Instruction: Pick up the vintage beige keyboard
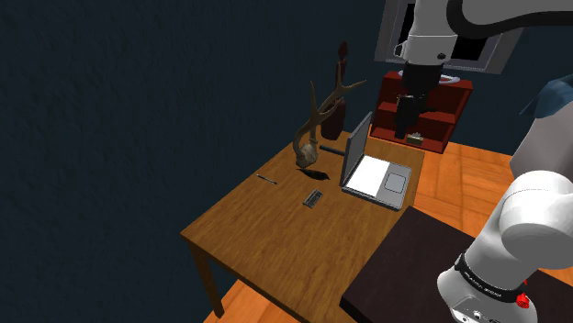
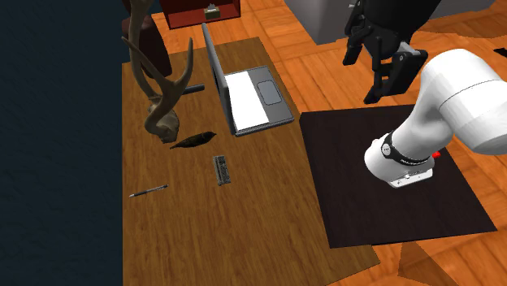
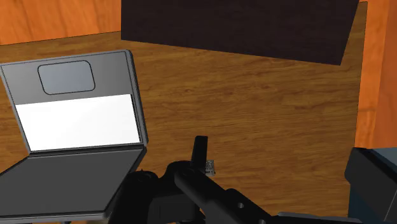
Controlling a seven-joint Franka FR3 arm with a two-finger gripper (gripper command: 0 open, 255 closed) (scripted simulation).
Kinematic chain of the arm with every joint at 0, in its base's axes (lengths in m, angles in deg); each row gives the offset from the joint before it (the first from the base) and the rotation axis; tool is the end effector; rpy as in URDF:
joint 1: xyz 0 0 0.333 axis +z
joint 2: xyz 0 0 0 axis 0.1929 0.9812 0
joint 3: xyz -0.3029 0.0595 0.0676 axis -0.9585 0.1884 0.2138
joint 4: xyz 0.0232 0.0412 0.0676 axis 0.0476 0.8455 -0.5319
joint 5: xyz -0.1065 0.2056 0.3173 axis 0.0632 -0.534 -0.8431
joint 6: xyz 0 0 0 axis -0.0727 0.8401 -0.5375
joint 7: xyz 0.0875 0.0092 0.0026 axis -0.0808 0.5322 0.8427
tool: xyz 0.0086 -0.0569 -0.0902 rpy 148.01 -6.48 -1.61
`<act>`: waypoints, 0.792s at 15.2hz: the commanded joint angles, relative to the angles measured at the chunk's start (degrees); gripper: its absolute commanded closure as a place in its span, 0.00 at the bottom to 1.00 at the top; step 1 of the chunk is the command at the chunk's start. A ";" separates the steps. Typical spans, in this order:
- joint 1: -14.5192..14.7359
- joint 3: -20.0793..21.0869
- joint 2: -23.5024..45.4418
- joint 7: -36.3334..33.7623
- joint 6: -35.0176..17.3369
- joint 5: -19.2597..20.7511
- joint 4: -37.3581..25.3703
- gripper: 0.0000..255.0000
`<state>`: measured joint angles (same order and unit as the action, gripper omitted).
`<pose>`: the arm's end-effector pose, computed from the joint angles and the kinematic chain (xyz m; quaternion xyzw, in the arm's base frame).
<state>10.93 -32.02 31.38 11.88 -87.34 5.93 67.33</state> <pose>0.2970 0.0072 0.5751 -0.9993 -0.0292 0.0239 0.0029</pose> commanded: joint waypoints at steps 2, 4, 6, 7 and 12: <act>-0.42 0.53 1.11 -1.81 -1.95 -0.65 0.89 0.00; -1.26 1.59 3.58 -5.34 -5.90 -1.90 2.44 0.00; -2.08 2.61 6.40 -8.77 -9.91 -3.09 3.67 0.00; -2.49 3.11 7.93 -10.46 -11.93 -3.65 4.16 0.00; -4.40 5.30 16.65 -18.62 -22.02 -6.05 5.44 0.00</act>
<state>6.87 -27.28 45.90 -4.83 -107.14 0.42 72.87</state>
